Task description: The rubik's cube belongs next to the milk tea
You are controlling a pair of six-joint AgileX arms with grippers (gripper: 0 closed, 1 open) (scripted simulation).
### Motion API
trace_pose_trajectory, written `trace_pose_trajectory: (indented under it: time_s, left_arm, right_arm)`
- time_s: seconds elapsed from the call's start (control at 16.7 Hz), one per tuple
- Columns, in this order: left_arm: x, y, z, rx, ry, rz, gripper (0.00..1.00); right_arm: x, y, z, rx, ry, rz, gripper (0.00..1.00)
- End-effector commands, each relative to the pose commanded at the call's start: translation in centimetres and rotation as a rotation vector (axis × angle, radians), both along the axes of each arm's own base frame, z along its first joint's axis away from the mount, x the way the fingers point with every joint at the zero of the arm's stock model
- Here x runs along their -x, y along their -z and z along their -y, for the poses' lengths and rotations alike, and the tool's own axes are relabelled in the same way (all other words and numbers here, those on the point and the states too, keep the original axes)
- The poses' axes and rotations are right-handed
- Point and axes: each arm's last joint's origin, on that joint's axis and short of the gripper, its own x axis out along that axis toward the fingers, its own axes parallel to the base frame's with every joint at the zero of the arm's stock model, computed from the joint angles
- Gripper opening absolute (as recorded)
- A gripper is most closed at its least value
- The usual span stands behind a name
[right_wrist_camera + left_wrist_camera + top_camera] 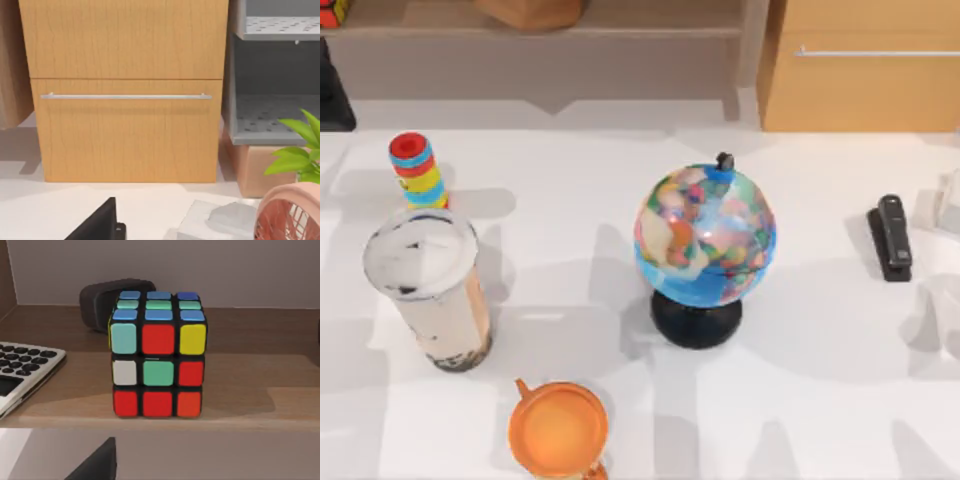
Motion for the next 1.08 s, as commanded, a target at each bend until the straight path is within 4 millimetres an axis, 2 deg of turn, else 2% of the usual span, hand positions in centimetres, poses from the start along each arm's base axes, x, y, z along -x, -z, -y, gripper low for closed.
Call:
trace_pose_trajectory:
  time_s: [0.24, 0.48, 0.6, 0.96, 1.08]
  left_arm:
    - [-5.5, 3.0, -1.5, -0.003, 0.001, 0.019, 1.0]
    - [-8.7, 5.6, -2.6, -0.008, 0.003, 0.047, 1.0]
    - [-9.3, 5.9, -2.9, -0.011, 0.003, 0.066, 1.0]
    - [-9.4, 5.9, -2.8, -0.011, 0.007, 0.065, 1.0]
    - [-10.1, 5.9, -2.8, -0.012, 0.003, 0.067, 1.0]
  right_arm:
    - [0.0, 0.0, 0.0, 0.0, 0.0, 0.0, 1.0]
    - [0.0, 0.0, 0.0, 0.0, 0.0, 0.0, 1.0]
    - [0.0, 0.0, 0.0, 0.0, 0.0, 0.0, 1.0]
    - [0.0, 0.0, 0.0, 0.0, 0.0, 0.0, 1.0]
    - [0.0, 0.0, 0.0, 0.0, 0.0, 0.0, 1.0]
